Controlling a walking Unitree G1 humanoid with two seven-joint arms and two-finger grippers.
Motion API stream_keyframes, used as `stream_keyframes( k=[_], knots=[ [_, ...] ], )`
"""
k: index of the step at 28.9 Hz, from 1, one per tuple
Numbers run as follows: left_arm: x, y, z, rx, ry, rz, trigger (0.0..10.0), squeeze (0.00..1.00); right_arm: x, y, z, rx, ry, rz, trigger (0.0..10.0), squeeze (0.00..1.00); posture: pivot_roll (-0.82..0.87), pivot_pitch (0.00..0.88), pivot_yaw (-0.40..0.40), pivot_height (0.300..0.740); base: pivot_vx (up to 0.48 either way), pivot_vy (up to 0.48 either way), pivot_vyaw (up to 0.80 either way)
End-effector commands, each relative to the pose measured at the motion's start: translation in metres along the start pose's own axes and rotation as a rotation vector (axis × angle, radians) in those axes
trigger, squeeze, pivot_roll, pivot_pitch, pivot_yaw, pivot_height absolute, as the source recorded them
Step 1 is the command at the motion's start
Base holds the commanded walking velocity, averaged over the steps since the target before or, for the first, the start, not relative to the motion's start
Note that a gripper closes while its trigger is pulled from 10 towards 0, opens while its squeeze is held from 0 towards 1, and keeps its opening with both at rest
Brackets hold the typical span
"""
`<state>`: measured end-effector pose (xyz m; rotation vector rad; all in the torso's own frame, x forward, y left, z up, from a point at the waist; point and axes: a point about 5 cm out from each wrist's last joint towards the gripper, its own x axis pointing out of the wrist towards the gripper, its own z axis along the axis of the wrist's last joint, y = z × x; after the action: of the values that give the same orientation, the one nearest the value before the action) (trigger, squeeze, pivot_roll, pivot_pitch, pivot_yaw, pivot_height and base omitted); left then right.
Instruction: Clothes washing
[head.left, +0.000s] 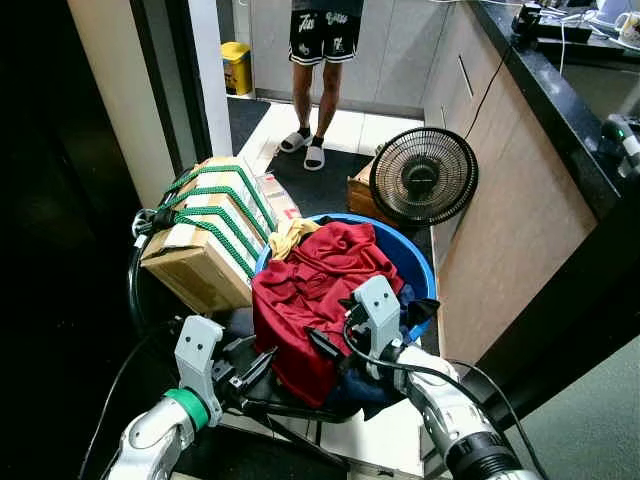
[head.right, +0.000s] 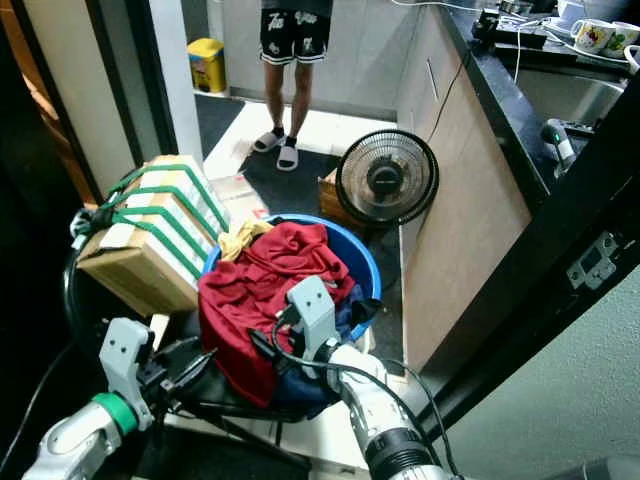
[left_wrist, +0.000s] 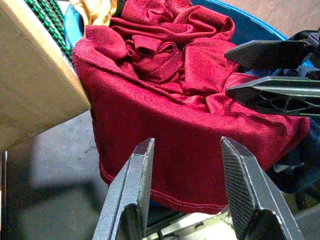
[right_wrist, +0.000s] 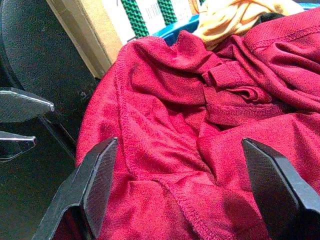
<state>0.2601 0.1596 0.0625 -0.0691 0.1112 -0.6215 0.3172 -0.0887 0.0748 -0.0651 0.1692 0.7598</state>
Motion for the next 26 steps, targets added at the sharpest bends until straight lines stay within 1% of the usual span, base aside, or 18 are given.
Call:
stream_keyframes(
  k=[1,3,5,6,7,11,12,13,14,15,16,17,18,21,23,24,25,26],
  knots=[
    [-0.001,-0.001,-0.004,0.020,0.023,-0.017,10.0,0.00,-0.004,0.010,-0.022,0.046,0.065,0.014,10.0,0.00,0.03,0.014,-0.001,0.740,0.000,0.000,0.00],
    [-0.001,-0.001,-0.004,0.020,0.023,-0.017,10.0,0.00,-0.004,0.010,-0.022,0.046,0.065,0.014,10.0,0.00,0.03,0.014,-0.001,0.740,0.000,0.000,0.00],
    [-0.001,-0.001,-0.004,0.024,0.025,-0.017,10.0,0.00,-0.002,0.002,-0.011,0.066,-0.011,-0.072,10.0,0.00,0.03,0.017,-0.003,0.740,0.000,0.000,0.00],
    [-0.001,-0.001,-0.004,0.024,0.025,-0.017,10.0,0.00,-0.002,0.002,-0.011,0.066,-0.011,-0.072,10.0,0.00,0.03,0.017,-0.003,0.740,0.000,0.000,0.00],
    [-0.002,-0.001,-0.004,0.025,0.027,-0.017,10.0,0.00,-0.002,-0.003,-0.006,0.081,-0.048,-0.111,10.0,0.00,0.03,0.015,-0.003,0.740,0.000,0.000,0.00],
    [-0.002,-0.001,-0.005,0.027,0.028,-0.017,10.0,0.00,-0.001,-0.005,-0.002,0.079,-0.077,-0.126,10.0,0.00,0.03,0.015,-0.003,0.740,0.000,0.000,0.00],
    [-0.003,-0.001,-0.004,0.029,0.028,-0.019,10.0,0.00,0.000,-0.002,0.001,0.090,-0.110,-0.083,10.0,0.00,0.04,0.021,-0.004,0.740,0.000,0.000,0.00],
    [-0.003,-0.001,-0.004,0.029,0.028,-0.019,10.0,0.00,0.000,-0.002,0.001,0.090,-0.110,-0.083,10.0,0.00,0.04,0.021,-0.004,0.740,0.000,0.000,0.00],
    [-0.003,0.000,-0.004,0.031,0.028,-0.018,10.0,0.00,0.002,0.004,0.003,0.102,-0.125,-0.020,10.0,0.00,0.04,0.025,-0.002,0.740,0.000,0.000,0.00],
    [-0.003,0.000,-0.004,0.031,0.028,-0.018,10.0,0.00,0.002,0.004,0.003,0.102,-0.125,-0.020,10.0,0.00,0.04,0.025,-0.002,0.740,0.000,0.000,0.00],
    [-0.003,0.000,-0.004,0.032,0.028,-0.016,10.0,0.00,0.003,0.011,0.003,0.120,-0.133,0.048,10.0,0.00,0.04,0.031,0.000,0.740,0.000,0.000,0.00],
    [-0.003,0.000,-0.004,0.032,0.028,-0.016,10.0,0.00,0.003,0.011,0.003,0.120,-0.133,0.048,10.0,0.00,0.04,0.031,0.000,0.740,0.000,0.000,0.00],
    [-0.004,0.000,-0.004,0.033,0.030,-0.017,10.0,0.00,0.003,0.019,0.003,0.130,-0.134,0.114,10.0,0.00,0.04,0.031,0.000,0.740,0.000,0.000,0.00],
    [-0.005,0.000,-0.004,0.033,0.032,-0.017,10.0,0.00,0.004,0.024,0.001,0.129,-0.126,0.149,10.0,0.00,0.04,0.035,0.001,0.740,0.000,0.000,0.00],
    [-0.005,0.000,-0.004,0.034,0.034,-0.018,10.0,0.00,0.003,0.027,0.000,0.104,-0.120,0.160,10.0,0.00,0.04,0.035,0.001,0.740,0.000,0.000,0.00],
    [-0.006,0.000,-0.005,0.036,0.037,-0.019,10.0,0.00,0.003,0.023,-0.002,0.071,-0.096,0.092,10.0,0.00,0.05,0.041,0.003,0.740,0.000,0.000,0.00],
    [-0.006,0.000,-0.005,0.036,0.037,-0.019,10.0,0.00,0.003,0.023,-0.002,0.071,-0.096,0.092,10.0,0.00,0.05,0.041,0.003,0.740,0.000,0.000,0.00],
    [-0.009,0.001,-0.005,0.037,0.041,-0.018,10.0,0.00,0.001,0.008,0.000,0.094,-0.111,-0.045,10.0,0.00,0.05,0.054,0.006,0.740,0.000,0.000,0.00]
  ],
)
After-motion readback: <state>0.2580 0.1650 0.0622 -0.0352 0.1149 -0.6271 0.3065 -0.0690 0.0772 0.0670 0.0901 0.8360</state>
